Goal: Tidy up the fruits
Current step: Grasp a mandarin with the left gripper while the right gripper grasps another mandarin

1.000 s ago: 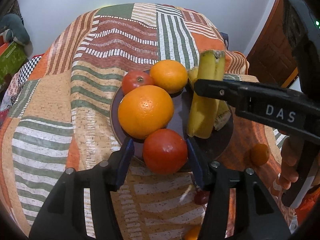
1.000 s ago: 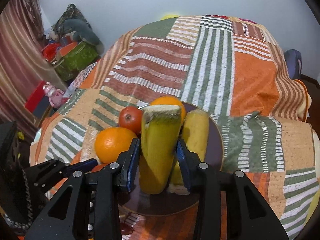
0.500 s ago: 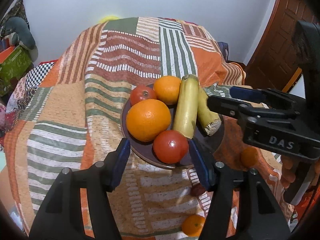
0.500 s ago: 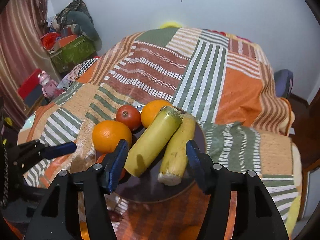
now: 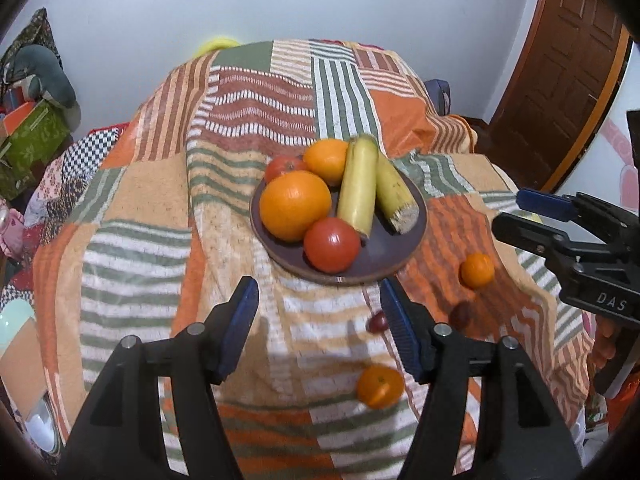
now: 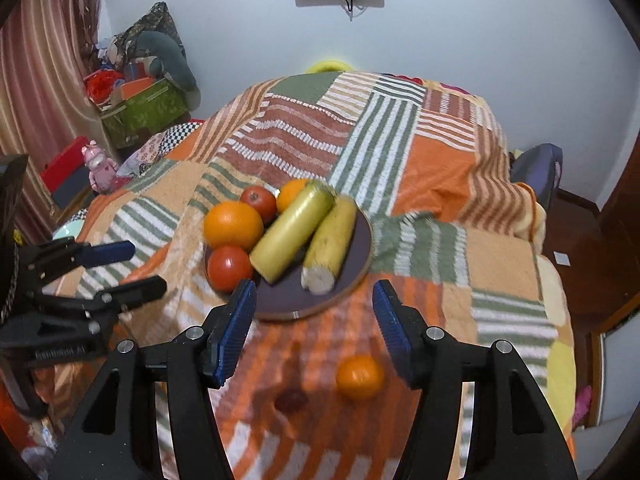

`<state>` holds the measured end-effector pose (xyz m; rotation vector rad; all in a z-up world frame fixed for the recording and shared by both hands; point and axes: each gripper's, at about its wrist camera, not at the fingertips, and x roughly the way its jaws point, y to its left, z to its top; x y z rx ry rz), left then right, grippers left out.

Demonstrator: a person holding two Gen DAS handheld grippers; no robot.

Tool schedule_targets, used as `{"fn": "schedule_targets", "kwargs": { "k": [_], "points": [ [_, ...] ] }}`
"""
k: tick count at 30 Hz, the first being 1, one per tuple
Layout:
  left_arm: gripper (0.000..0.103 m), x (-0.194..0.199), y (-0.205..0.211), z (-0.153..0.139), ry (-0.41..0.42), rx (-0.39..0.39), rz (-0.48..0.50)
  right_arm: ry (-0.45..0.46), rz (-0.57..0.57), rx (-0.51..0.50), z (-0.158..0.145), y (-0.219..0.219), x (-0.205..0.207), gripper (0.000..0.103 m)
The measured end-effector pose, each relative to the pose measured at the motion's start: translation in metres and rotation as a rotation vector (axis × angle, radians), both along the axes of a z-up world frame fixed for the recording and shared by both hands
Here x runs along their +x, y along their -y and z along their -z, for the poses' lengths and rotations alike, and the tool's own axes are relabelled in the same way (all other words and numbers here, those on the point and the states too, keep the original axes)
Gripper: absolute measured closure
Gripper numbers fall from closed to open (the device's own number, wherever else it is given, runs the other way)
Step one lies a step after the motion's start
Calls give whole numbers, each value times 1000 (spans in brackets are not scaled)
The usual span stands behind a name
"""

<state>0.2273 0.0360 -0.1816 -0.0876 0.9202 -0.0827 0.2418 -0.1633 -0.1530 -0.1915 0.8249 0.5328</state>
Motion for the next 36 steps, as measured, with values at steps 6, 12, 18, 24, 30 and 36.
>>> {"fn": "schedule_targets", "kwargs": {
  "k": [6, 12, 18, 24, 30, 36],
  "points": [
    [40, -18, 7, 14, -35, -24, 15, -23, 31, -32, 18, 23, -16, 46],
    [40, -27, 26, 32, -63, -30, 37, -93, 86, -32, 43, 46, -18, 46],
    [40, -28, 34, 48, -98, -45, 51, -132, 98, -23, 61, 48, -13, 46],
    [54, -29, 37, 61, -121, -41, 65, -136, 91, 1, 68, 41, -6, 46],
    [68, -30, 36, 66, -129, -83, 92, -154, 94, -2, 79, 35, 4, 52],
    [68, -29, 39, 63, -116, -65, 94, -155, 71, -2, 84, 29, 5, 67]
  ]
}}
